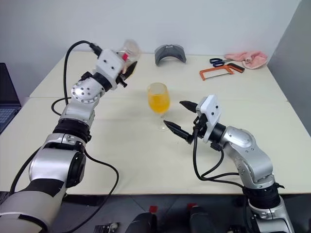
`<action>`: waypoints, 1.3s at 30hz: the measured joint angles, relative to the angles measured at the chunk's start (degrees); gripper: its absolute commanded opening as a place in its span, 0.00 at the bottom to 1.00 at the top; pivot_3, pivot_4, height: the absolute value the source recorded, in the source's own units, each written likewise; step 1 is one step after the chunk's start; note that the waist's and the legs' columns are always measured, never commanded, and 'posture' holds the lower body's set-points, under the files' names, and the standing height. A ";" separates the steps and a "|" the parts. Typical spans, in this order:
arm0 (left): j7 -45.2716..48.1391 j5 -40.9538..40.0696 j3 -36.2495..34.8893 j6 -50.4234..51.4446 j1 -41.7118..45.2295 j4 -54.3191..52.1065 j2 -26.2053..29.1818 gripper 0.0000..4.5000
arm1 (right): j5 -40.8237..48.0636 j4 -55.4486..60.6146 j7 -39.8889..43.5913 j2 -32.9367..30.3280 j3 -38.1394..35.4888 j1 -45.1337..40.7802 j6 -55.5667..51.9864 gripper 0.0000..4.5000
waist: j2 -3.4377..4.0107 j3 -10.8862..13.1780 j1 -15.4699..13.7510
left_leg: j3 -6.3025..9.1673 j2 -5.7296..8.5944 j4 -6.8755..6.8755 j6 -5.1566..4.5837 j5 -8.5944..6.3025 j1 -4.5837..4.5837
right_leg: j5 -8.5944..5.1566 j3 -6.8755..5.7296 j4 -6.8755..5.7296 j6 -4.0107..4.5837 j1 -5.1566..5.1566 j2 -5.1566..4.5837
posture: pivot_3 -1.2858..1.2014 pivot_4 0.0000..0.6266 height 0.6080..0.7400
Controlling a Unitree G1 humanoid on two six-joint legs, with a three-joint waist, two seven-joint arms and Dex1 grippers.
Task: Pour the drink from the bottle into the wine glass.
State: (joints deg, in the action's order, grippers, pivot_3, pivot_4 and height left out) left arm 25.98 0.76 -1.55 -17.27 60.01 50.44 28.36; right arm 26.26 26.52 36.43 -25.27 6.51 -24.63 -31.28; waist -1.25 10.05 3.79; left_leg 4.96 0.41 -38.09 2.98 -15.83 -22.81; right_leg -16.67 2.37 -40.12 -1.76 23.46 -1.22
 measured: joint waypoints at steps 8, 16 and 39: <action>1.38 -11.33 -9.91 20.53 -19.94 -14.36 1.05 0.38 | -2.38 2.95 -4.78 3.45 8.54 -4.37 -10.32 1.00 | -0.02 -0.03 0.99 | 0.40 -0.09 -0.11 0.10 0.05 0.00 | 0.00 -0.08 -0.20 0.00 0.00 -0.03 | 0.52 0.24 1.00; 0.31 -15.21 -13.59 26.71 -25.34 -21.49 1.35 0.38 | -4.80 0.77 -5.48 5.71 11.51 -7.08 -11.73 1.00 | -0.21 -0.15 -0.34 | 0.48 0.00 -0.22 0.06 0.03 0.00 | 0.00 -0.15 -0.16 0.00 -0.09 -0.11 | 0.52 0.24 1.00; 2.01 -15.65 -14.10 20.32 -33.08 -22.58 0.60 0.99 | -7.68 -2.07 -3.13 7.18 11.87 -4.23 -7.71 1.00 | -0.23 -0.20 -0.57 | 0.48 -0.04 -0.12 -0.07 -0.04 0.03 | 0.00 -0.14 -0.11 0.01 -0.10 -0.11 | 0.52 0.24 1.00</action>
State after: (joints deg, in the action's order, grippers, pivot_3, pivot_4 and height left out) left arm 27.99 -14.89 -15.65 3.05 26.93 27.86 28.96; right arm 18.58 24.45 33.29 -18.10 18.38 -28.86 -38.99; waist -1.48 9.85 3.22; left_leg 5.44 0.38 -38.21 2.91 -15.87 -22.78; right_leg -16.66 2.22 -40.23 -1.75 23.36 -1.33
